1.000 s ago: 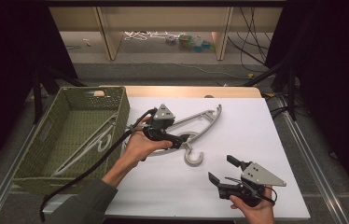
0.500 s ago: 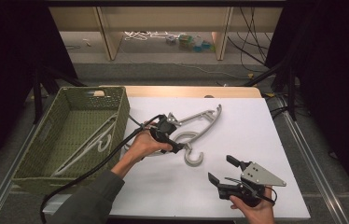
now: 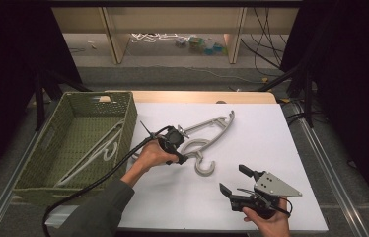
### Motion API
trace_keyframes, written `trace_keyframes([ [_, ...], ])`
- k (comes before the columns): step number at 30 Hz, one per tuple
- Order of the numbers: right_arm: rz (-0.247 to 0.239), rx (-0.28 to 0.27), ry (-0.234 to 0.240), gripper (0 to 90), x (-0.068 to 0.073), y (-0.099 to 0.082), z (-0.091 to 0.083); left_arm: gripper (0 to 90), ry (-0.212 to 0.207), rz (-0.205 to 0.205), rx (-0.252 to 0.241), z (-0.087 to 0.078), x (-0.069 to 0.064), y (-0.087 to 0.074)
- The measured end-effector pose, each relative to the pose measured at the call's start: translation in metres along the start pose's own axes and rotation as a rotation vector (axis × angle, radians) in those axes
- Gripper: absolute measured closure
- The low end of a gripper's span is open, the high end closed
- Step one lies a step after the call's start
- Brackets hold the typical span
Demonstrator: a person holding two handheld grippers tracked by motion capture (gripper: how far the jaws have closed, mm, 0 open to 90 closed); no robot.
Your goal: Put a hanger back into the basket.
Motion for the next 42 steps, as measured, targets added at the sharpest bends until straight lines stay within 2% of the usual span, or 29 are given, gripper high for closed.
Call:
trace_keyframes([
  [1,-0.001,0.013,0.001,15.7,0.000,-0.001,-0.001,42.8,-0.002,0.003,0.008,0.001,0.001,-0.001],
  [2,0.000,-0.003,0.001,15.7,0.000,0.000,0.000,43.5,-0.001,-0.006,0.014,0.002,0.001,-0.003],
  [3,-0.001,0.003,0.000,15.7,0.000,0.000,0.000,44.2,-0.003,0.013,0.029,0.003,0.003,-0.005],
  [4,0.003,-0.020,0.005,15.7,0.000,0.001,0.002,45.2,-0.003,0.011,0.028,0.004,0.004,-0.005],
  [5,0.002,-0.010,0.002,15.7,0.000,0.001,0.001,46.0,-0.003,0.002,0.029,0.005,0.004,-0.006],
  [6,0.010,-0.024,0.010,15.7,0.002,0.002,0.002,48.1,-0.001,0.001,0.027,0.006,0.004,-0.006],
  [10,0.007,-0.021,0.012,15.7,0.001,0.001,0.002,50.1,-0.004,0.029,0.050,0.009,0.005,-0.009],
  [12,0.009,-0.031,0.014,15.8,0.002,0.002,0.003,52.7,-0.002,0.029,0.057,0.011,0.006,-0.011],
  [24,0.006,-0.019,0.011,15.8,0.001,0.001,0.002,65.9,-0.016,0.037,0.056,0.019,0.007,-0.014],
  [32,0.010,-0.028,0.012,15.9,0.001,0.002,0.003,74.6,-0.051,0.085,0.054,0.018,0.003,-0.015],
  [35,0.003,-0.012,-0.001,15.9,-0.001,0.000,0.001,75.9,-0.040,0.121,0.055,0.019,0.003,-0.015],
  [36,0.005,-0.016,0.003,15.9,0.000,0.001,0.002,76.1,-0.043,0.113,0.057,0.018,0.001,-0.015],
  [37,0.006,-0.012,0.006,15.9,0.000,0.001,0.001,76.5,-0.036,0.132,0.050,0.018,0.002,-0.014],
  [42,0.005,-0.012,0.005,15.9,0.000,0.001,0.001,77.2,-0.043,0.147,0.052,0.015,0.001,-0.014],
])
Point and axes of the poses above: each handheld gripper's, and its own axes: z roughly forward along the jaws, y roughly out of its top, x roughly to its left, the point moved 10 cm from there along z, roughly forward along the jaws, and after that the axes turned 4 degrees about x, right-handed, at the moved point
